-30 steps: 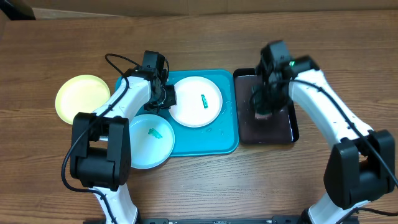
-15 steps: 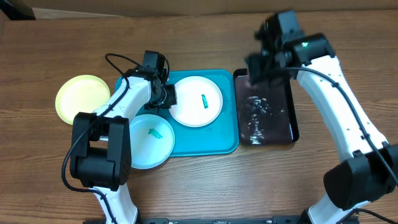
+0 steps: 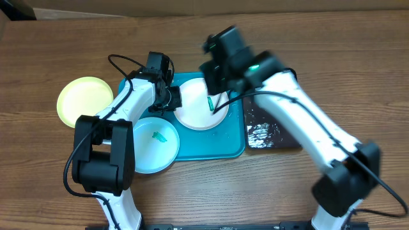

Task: Clean dirty plates on tray and stack at the side
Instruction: 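Carry the sponge over to the pink-white plate held by the left gripper, then scrub the pink-white plate's surface with the held sponge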

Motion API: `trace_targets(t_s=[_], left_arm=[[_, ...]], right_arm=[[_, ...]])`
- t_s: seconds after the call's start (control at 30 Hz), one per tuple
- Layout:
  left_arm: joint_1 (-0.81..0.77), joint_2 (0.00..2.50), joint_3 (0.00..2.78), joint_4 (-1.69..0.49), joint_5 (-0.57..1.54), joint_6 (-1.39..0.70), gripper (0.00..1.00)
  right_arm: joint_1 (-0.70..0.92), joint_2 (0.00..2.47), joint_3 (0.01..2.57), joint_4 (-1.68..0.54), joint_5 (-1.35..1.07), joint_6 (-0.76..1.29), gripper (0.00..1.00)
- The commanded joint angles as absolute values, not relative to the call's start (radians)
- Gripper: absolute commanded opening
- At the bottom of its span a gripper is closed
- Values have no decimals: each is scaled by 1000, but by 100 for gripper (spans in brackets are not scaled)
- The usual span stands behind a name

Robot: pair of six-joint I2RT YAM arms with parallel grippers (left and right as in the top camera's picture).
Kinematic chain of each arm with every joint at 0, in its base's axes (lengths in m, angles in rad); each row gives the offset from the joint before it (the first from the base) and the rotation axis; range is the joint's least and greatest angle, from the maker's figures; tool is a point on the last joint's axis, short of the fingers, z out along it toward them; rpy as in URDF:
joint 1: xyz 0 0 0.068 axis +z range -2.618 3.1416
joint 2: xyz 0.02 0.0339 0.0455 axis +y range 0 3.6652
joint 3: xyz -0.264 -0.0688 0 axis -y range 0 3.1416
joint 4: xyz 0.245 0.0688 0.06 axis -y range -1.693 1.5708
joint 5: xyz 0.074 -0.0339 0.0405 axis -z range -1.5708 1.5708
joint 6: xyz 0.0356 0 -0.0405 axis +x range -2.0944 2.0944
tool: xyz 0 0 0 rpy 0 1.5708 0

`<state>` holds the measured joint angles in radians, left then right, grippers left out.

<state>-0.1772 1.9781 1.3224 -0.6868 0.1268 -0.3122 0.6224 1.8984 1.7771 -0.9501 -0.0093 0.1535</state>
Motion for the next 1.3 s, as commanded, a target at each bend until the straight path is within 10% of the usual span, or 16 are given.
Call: trace_targets(t_s=[0.0, 0.93, 1.27], left_arm=[[-184, 1958, 1317, -684, 128, -311, 6], [-184, 1958, 1317, -711, 127, -311, 4], [-184, 1958, 1317, -718, 127, -310, 4]], right_arm=[[684, 1976, 1766, -937, 257, 161, 4], [690, 2284, 1721, -880, 356, 305, 4], [690, 2302, 1721, -878, 29, 315, 5]])
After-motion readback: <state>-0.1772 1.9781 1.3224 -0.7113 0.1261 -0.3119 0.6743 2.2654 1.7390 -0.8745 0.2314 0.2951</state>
